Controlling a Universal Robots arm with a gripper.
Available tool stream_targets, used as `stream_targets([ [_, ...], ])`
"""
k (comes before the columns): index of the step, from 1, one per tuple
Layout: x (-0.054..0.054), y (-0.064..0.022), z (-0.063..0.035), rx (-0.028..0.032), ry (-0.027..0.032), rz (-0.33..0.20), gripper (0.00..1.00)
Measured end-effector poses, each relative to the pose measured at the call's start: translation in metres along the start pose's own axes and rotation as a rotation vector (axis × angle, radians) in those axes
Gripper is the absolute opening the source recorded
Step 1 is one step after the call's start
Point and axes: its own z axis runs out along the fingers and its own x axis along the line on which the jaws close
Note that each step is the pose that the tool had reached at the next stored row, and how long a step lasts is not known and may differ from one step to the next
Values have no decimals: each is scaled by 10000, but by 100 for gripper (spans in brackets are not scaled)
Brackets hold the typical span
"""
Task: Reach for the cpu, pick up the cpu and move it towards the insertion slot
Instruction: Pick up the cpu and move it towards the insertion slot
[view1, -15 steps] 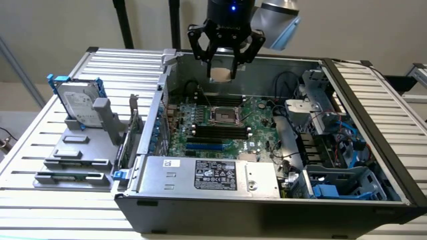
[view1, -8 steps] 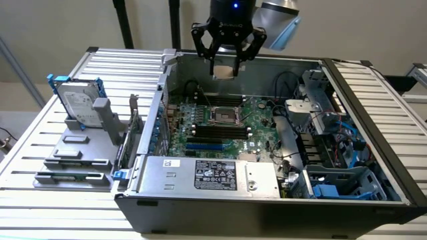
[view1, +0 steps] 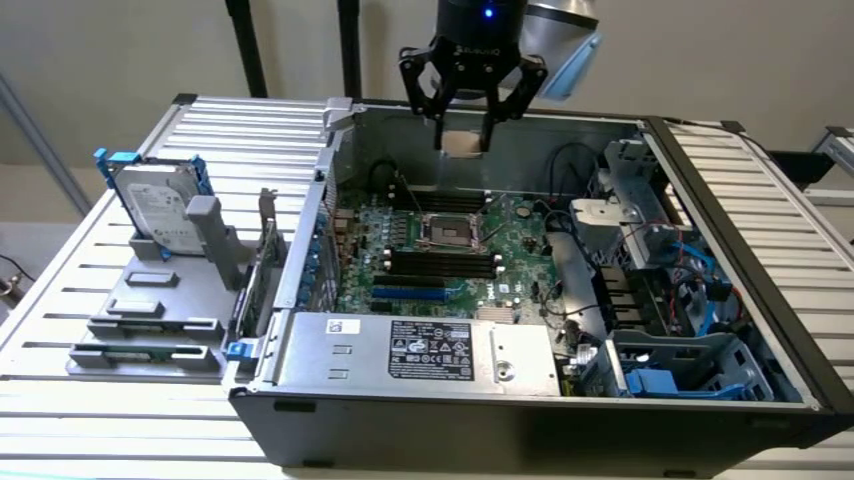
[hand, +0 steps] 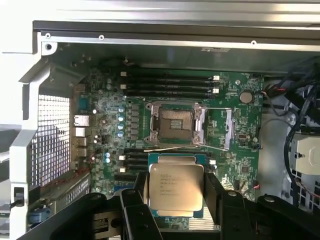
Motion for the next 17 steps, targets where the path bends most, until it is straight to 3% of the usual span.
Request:
stream_targets([
  [3,0,30,8,2,-84,-3,55],
  [17,-6,248,28,2,-81,-3,55],
])
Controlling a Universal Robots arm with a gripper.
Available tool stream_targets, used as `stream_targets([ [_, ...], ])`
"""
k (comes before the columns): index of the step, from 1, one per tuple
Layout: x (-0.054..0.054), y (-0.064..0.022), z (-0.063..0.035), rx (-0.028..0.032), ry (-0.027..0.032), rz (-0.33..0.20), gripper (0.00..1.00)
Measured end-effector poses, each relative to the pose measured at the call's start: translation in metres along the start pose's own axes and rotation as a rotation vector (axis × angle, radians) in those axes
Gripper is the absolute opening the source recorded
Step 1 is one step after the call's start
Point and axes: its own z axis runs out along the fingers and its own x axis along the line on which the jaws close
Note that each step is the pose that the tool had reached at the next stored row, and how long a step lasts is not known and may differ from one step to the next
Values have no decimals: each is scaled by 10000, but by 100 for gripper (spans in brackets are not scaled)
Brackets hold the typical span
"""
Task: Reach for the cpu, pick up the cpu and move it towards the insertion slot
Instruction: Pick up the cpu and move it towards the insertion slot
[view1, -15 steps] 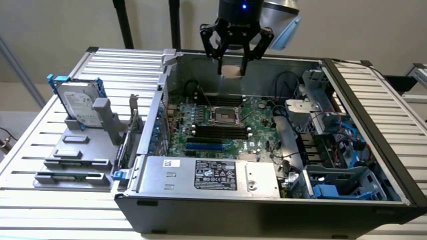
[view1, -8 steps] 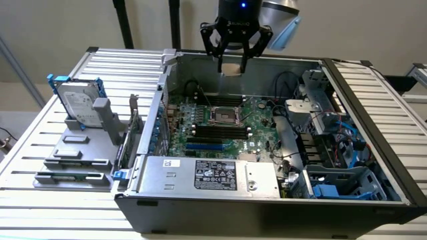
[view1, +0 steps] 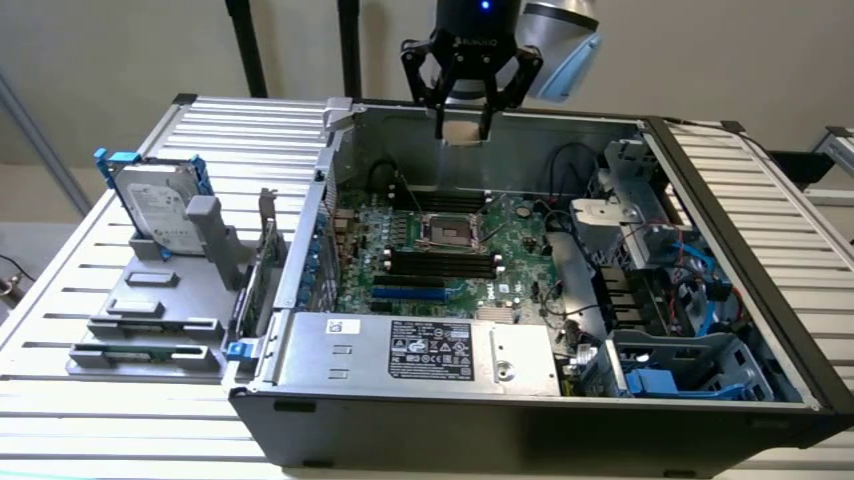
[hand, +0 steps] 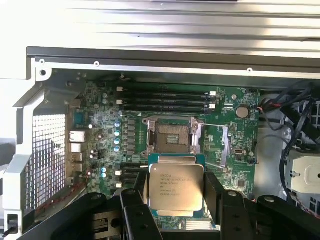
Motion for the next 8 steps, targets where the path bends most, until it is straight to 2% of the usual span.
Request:
stream_targets([
  [8,0,5,0,-1,2,0,55],
])
